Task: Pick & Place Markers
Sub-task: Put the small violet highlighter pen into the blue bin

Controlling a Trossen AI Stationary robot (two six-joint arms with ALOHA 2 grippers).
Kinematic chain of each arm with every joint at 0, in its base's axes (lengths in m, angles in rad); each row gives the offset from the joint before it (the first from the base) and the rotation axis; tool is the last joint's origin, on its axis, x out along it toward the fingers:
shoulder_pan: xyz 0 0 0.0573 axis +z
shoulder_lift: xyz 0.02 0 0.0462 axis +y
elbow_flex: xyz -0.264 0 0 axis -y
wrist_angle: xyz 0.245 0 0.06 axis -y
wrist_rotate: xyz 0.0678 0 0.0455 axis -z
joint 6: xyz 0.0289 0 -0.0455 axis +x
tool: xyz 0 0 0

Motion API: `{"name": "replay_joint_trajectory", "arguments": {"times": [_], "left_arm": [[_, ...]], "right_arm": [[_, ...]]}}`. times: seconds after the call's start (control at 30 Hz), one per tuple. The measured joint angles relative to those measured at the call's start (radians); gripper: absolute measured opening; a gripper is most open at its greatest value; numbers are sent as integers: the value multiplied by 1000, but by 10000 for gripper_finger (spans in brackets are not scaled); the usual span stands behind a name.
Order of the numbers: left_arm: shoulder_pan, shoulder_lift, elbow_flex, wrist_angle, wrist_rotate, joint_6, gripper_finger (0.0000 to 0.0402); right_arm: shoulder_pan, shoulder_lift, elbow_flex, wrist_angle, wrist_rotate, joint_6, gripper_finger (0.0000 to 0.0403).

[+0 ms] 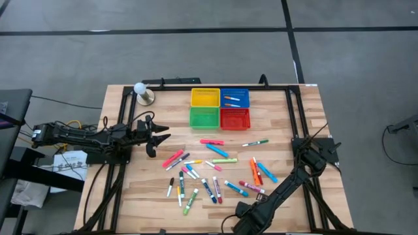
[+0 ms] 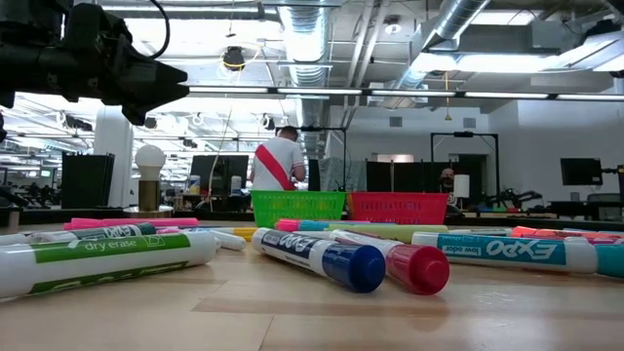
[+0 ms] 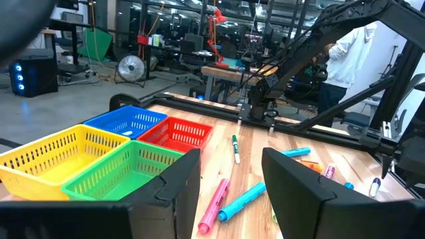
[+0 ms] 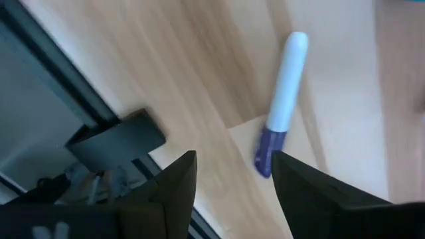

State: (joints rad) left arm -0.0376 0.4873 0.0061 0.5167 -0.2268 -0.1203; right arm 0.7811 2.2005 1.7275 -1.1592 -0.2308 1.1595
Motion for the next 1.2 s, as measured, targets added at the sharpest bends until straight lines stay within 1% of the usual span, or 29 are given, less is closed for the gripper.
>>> {"name": "replay_joint_trajectory", "arguments": {"times": [0.27,0.33,0.57,0.73,1.03,1.2], "left_arm": [[0,0,0,0,0,0,161],[0,0,0,0,0,0,161],[0,0,0,0,0,0,161],[0,0,0,0,0,0,161],[0,0,0,0,0,4,161],[0,0,0,0,0,4,161]], "right_arm": [[0,6,-8,24,50,-5,185],[-1,10,-35,35,50,-5,185],[-11,2,-139,154,31,14,185],[-11,3,-143,165,39,-25,185],[-12,6,-144,165,51,-36,185],[-23,6,-144,165,68,-45,175]]}}
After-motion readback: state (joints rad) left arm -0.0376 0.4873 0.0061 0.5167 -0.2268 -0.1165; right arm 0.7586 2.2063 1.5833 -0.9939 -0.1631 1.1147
